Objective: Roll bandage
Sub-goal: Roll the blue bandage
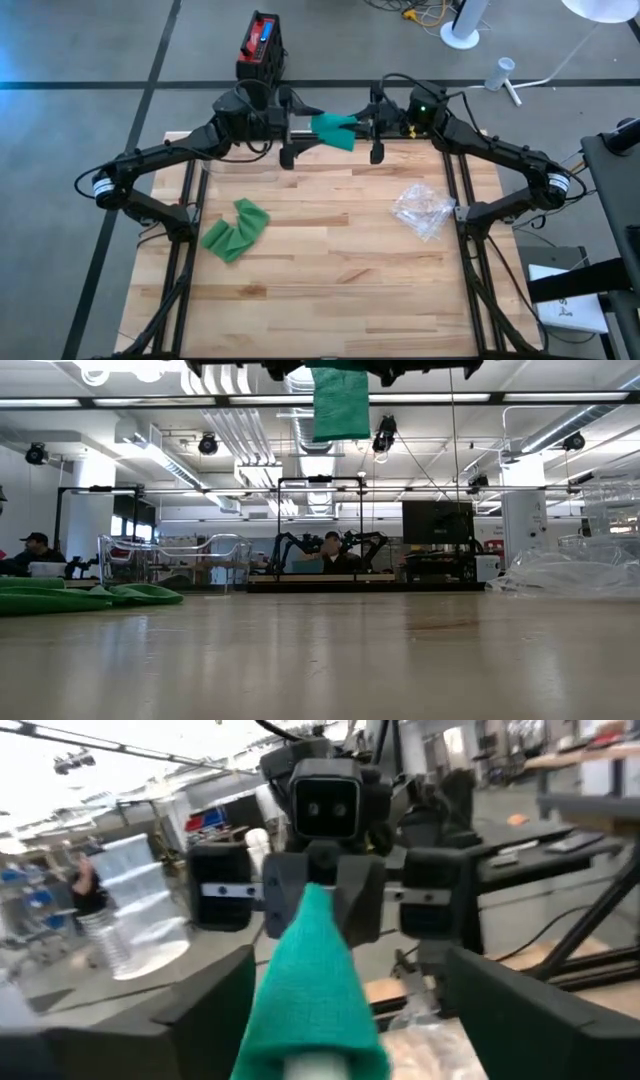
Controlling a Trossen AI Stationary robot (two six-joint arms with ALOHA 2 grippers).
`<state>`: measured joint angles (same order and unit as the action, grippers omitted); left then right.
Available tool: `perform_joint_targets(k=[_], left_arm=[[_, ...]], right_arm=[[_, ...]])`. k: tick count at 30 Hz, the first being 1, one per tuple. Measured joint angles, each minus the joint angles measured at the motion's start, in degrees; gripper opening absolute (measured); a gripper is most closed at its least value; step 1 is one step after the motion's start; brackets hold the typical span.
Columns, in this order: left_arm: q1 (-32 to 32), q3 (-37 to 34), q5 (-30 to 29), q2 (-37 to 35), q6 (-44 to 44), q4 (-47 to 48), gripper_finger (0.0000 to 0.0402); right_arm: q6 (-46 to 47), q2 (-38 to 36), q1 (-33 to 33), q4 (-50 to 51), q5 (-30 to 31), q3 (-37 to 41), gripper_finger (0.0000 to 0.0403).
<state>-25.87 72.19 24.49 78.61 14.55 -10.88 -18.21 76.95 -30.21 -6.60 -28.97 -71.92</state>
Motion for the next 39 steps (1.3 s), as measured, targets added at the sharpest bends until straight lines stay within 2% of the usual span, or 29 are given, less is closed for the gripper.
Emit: perform_joint_targets(k=[3,5,9,15,20,30,33,39], left_arm=[[0.0,0.2,0.1,0.0,-2.8,0.0,0.0321],[-0.1,0.2,-0.6,0.0,-3.3,0.4,0.0311],[-0.4,0.2,-4.2,0.0,-3.1,1.0,0.0264],[-1.0,0.1,-3.8,0.1,-1.6,1.8,0.0189],[-1.0,0.1,-3.2,0.1,0.8,1.7,0.0169],[-1.0,0.1,-1.8,0.1,-0.3,0.9,0.0161],[-1.1,0.1,0.3,0.1,-0.9,0.8,0.0181],[-1.2,0.0,0.8,0.6,-1.3,0.1,0.0243]], right_arm=[[-1.2,0.0,0.2,-0.2,1.8,0.0,0.0028],[-1.3,0.0,0.2,-0.1,2.0,0.0,0.0030],[-1.5,0.0,0.9,-0.2,1.9,0.0,0.0029],[-2.2,0.0,2.4,-0.4,2.1,0.0,0.0032],[-2.5,0.0,2.5,-0.1,2.0,0.0,0.0029],[-2.9,0.0,2.6,-0.1,0.1,0.0,0.0030],[-2.9,0.0,2.7,-0.1,-0.4,0.0,0.0031],[-3.0,0.0,2.8,-0.1,-0.5,0.0,0.0030]])
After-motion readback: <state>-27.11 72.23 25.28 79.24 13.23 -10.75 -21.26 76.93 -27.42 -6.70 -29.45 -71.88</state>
